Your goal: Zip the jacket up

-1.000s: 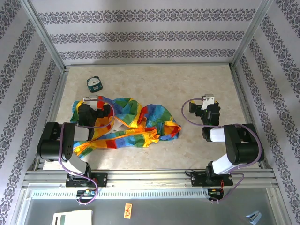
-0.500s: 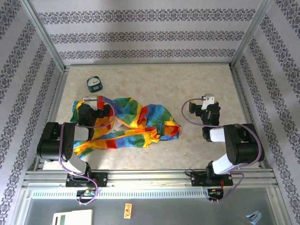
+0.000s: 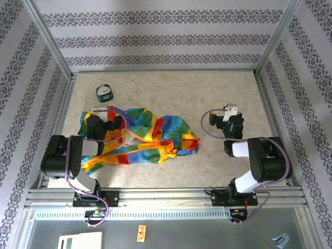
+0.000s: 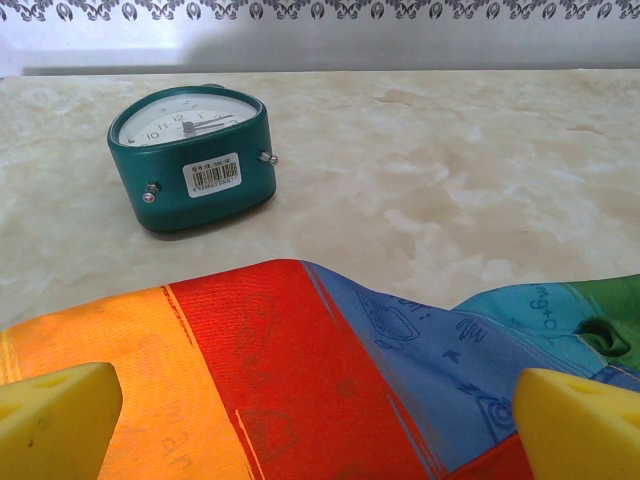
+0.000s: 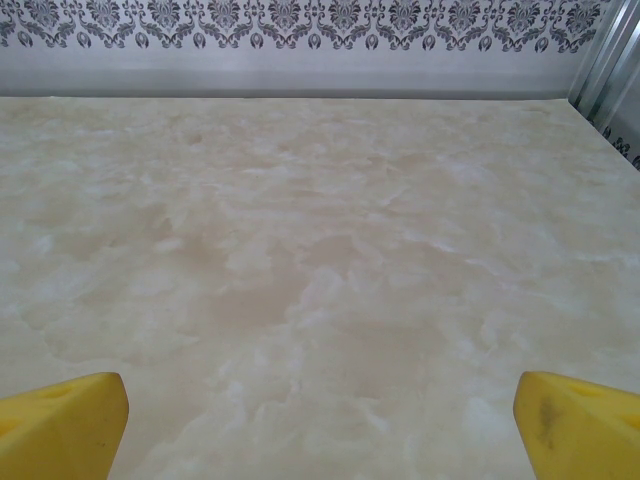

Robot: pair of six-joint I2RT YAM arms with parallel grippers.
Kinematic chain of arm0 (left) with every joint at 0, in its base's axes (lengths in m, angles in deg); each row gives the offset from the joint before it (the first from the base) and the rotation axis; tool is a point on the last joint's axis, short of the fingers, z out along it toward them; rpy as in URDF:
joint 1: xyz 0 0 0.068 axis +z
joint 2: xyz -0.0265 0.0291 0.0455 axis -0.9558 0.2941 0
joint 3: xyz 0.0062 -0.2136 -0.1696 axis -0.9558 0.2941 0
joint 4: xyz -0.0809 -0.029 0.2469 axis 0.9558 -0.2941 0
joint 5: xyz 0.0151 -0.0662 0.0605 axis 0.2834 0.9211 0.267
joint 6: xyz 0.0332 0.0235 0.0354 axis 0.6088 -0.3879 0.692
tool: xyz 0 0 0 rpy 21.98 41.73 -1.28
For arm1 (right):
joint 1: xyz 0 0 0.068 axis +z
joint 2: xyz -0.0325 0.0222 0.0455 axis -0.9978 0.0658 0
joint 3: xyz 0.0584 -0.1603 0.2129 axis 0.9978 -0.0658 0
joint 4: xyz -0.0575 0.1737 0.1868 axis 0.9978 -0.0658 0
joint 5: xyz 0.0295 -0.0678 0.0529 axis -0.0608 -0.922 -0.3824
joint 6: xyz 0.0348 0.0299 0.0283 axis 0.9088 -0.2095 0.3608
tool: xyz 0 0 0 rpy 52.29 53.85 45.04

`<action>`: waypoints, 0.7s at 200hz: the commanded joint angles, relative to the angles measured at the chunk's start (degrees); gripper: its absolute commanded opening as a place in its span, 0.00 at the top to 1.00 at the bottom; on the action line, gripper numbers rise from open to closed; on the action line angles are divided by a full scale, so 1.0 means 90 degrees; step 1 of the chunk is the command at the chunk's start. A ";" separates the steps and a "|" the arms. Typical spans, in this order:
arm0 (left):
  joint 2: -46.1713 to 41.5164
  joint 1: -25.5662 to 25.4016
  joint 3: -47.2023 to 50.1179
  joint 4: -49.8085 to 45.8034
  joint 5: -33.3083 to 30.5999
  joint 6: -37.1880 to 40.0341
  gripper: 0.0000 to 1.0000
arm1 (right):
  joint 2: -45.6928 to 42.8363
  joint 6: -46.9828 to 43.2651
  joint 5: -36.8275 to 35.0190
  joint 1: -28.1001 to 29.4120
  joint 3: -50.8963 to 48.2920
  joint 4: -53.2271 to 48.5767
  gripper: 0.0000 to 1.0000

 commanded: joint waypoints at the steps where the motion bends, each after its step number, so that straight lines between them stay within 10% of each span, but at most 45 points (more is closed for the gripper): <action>1: 0.0046 0.0038 0.0029 0.0001 0.0014 0.0017 0.00 | 0.0007 0.0046 0.0039 -0.0059 0.0065 0.0106 0.02; 45: -0.0331 0.0028 0.0144 -0.0060 -0.0050 -0.0021 0.00 | -0.0397 -0.0074 0.0328 -0.0041 -0.0011 -0.0043 0.02; 140: -0.2931 -0.0009 -0.1128 -0.4776 0.0397 -0.0670 0.19 | -0.3145 0.0813 -0.0346 0.1516 0.1574 -0.5574 0.05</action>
